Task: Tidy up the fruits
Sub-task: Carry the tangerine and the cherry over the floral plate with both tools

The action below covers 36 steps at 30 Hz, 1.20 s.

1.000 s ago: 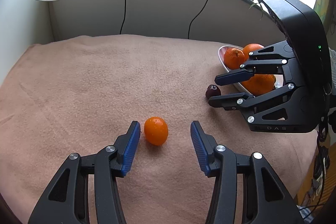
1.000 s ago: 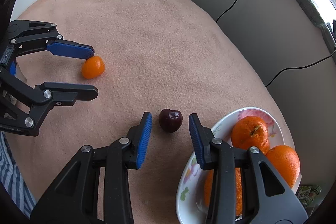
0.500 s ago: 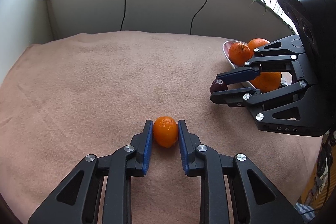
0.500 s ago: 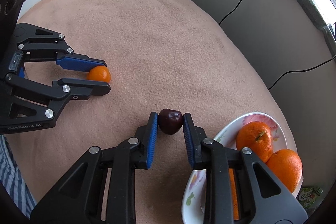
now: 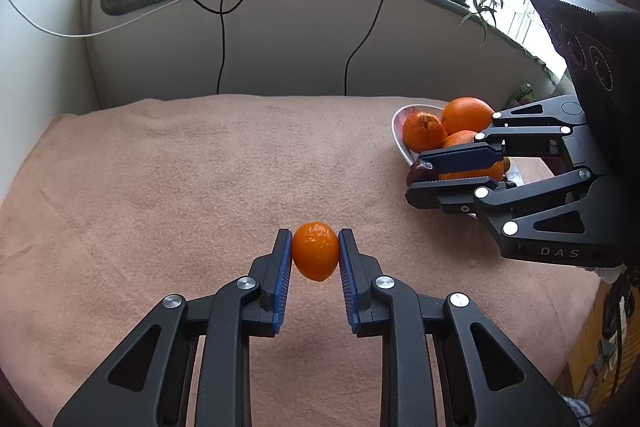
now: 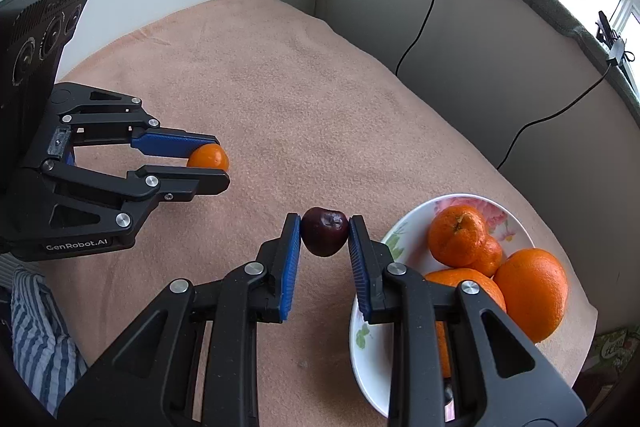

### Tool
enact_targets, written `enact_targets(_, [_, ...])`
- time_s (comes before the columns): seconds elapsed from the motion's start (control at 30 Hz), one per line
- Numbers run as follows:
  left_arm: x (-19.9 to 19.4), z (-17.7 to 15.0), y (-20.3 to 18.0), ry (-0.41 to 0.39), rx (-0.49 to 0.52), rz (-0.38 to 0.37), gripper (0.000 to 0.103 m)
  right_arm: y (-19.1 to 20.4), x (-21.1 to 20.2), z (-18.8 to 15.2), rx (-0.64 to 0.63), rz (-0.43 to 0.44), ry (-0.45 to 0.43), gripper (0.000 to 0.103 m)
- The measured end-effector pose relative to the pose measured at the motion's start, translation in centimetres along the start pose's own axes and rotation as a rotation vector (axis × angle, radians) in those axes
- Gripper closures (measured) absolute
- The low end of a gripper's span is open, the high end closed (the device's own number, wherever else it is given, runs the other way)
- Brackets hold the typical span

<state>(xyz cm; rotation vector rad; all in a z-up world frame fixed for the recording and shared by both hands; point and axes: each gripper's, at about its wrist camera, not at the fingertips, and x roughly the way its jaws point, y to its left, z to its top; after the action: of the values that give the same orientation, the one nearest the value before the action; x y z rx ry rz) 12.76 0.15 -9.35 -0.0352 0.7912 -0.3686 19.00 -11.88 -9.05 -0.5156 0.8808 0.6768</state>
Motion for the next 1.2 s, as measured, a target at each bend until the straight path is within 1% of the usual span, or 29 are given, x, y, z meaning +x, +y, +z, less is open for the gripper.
enact_targets(0.07, [0.0, 0.6, -0.7, -0.011, 0.010, -0.009, 0.081, -0.7, -0.9, -0.5, 0.023, -0.002, -0.017, 0.078])
enact_targets(0.3, [0.8, 2.3, -3.2, -0.033, 0.027, -0.068, 0.081, -3.0, -4.7, -3.6, 0.119, -0.055, -0.087, 0.078])
enact_targets(0.43, [1.7, 3.4, -4.7, -0.038, 0.043, -0.099, 0.081, -4.6, -6.0, -5.4, 0.179, -0.081, -0.111, 0.078])
enact_targets(0.63, [2.7, 4.8, -6.8, -0.046, 0.062, -0.135, 0.081, -6.7, -6.7, -7.4, 0.246, -0.113, -0.128, 0.078])
enact_targets(0.77, [3.4, 5.9, -7.9, -0.047, 0.078, -0.149, 0.081, -7.6, -7.0, -8.5, 0.283, -0.117, -0.132, 0.078])
enact_targets(0.97, [4.3, 7.5, -9.3, -0.052, 0.091, -0.166, 0.081, -8.6, -6.9, -9.3, 0.304, -0.127, -0.133, 0.078])
enact_targets(1.2, [6.0, 8.9, -10.8, -0.042, 0.104, -0.180, 0.081, -9.3, -6.7, -9.7, 0.322, -0.114, -0.137, 0.078])
